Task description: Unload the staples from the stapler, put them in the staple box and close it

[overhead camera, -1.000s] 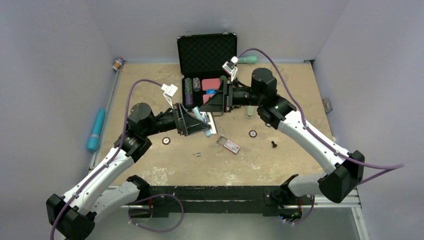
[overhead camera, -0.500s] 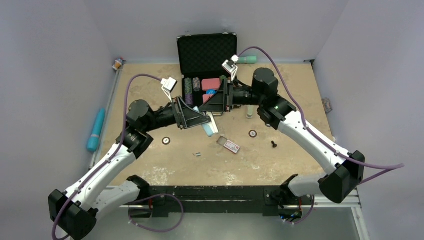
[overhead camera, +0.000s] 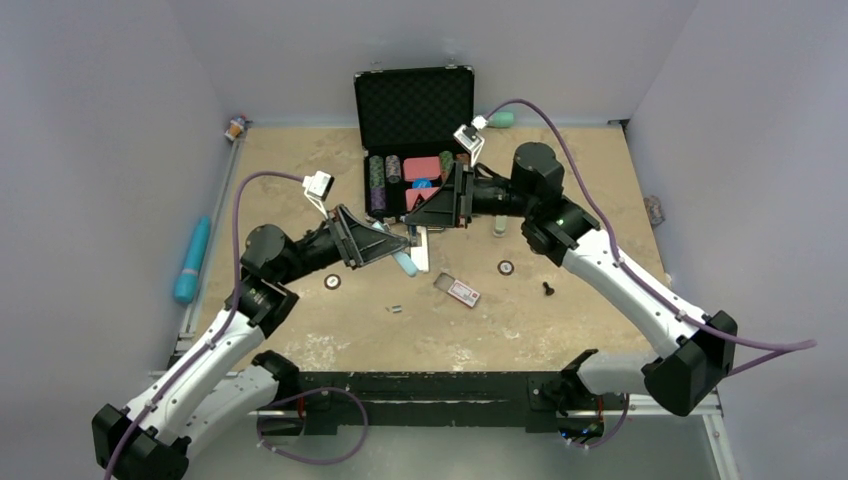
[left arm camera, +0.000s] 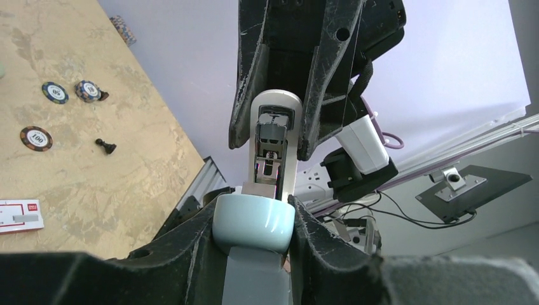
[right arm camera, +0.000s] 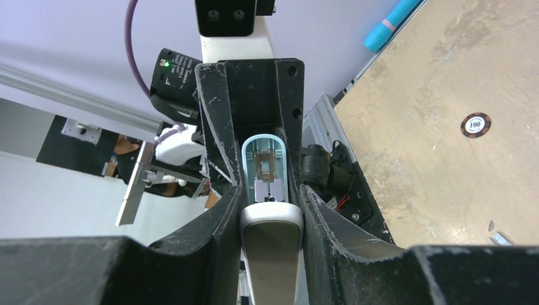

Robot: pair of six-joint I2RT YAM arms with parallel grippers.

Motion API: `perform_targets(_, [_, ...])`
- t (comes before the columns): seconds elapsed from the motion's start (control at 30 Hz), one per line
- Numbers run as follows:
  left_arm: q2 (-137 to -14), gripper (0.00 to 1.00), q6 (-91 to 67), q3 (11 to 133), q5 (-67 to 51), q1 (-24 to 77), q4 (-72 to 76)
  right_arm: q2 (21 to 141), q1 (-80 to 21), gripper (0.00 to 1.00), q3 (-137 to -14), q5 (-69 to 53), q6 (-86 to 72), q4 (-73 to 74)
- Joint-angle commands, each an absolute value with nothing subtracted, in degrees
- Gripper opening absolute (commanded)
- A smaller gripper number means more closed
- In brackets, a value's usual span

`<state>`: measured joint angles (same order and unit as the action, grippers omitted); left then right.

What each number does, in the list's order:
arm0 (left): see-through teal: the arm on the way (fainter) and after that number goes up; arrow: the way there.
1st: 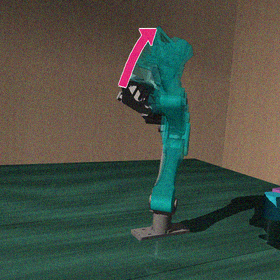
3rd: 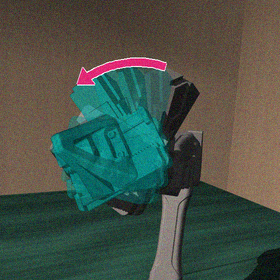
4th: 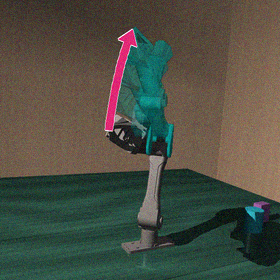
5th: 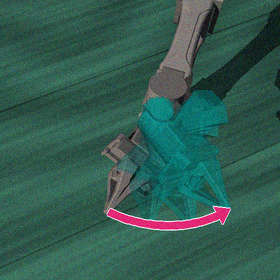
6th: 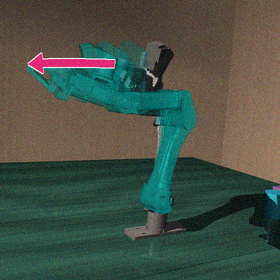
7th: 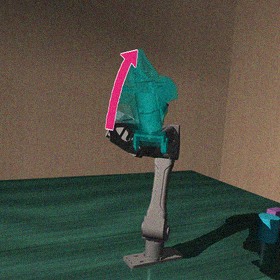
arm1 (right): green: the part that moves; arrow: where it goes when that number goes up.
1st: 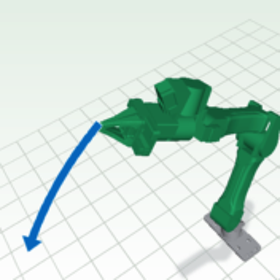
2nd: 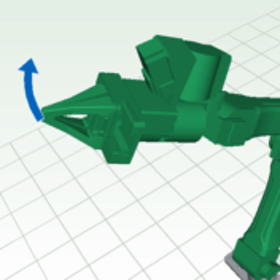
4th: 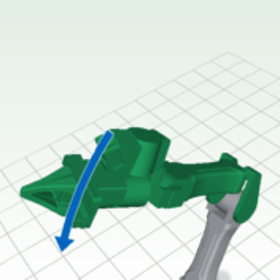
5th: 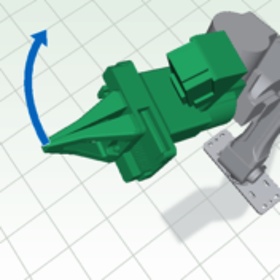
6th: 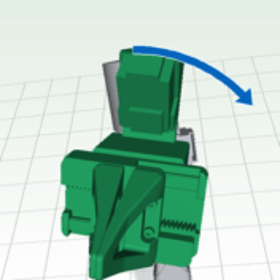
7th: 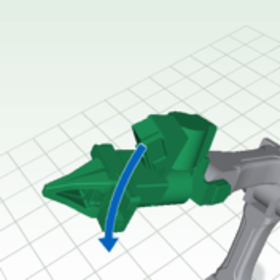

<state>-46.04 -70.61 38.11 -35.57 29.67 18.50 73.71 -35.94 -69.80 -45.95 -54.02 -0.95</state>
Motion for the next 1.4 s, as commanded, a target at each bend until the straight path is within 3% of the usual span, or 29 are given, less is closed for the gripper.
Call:
perform_targets(0.0, [-43.90, 0.00, -69.98, 37.30, -31.35, 28.91, 20.51, 71.08, -35.51, 0.00, -68.86, -45.34, -55.38, -0.91])
perform_targets(0.33, [-44.62, 0.00, -67.50, 38.95, -31.43, 28.92, 15.18, 72.15, -35.58, 0.00, -69.06, -44.49, -54.99, -0.15])
perform_targets(0.43, [-43.94, 0.24, -64.19, 40.55, -28.83, 28.92, 4.23, 72.29, -35.52, 0.00, -68.42, -42.97, -53.81, 2.32])
perform_targets(0.53, [-42.54, 0.56, -63.01, 39.55, -27.00, 28.92, 0.24, 72.50, -35.52, 0.00, -67.49, -41.91, -52.59, 3.88])
perform_targets(0.7, [-39.15, 0.76, -62.67, 36.58, -24.93, 28.91, -4.30, 73.10, -35.60, 0.00, -67.60, -38.82, -49.21, 8.42])
perform_targets(1.07, [-35.93, 0.76, -59.16, 38.24, -19.97, 28.87, -14.11, 76.00, -35.76, 0.00, -67.75, -33.59, -41.68, 17.39])
perform_targets(1.37, [-37.93, 0.67, -57.30, 40.72, -15.50, 28.92, -19.24, 79.87, -36.79, 0.00, -64.42, -31.08, -38.39, 18.44])
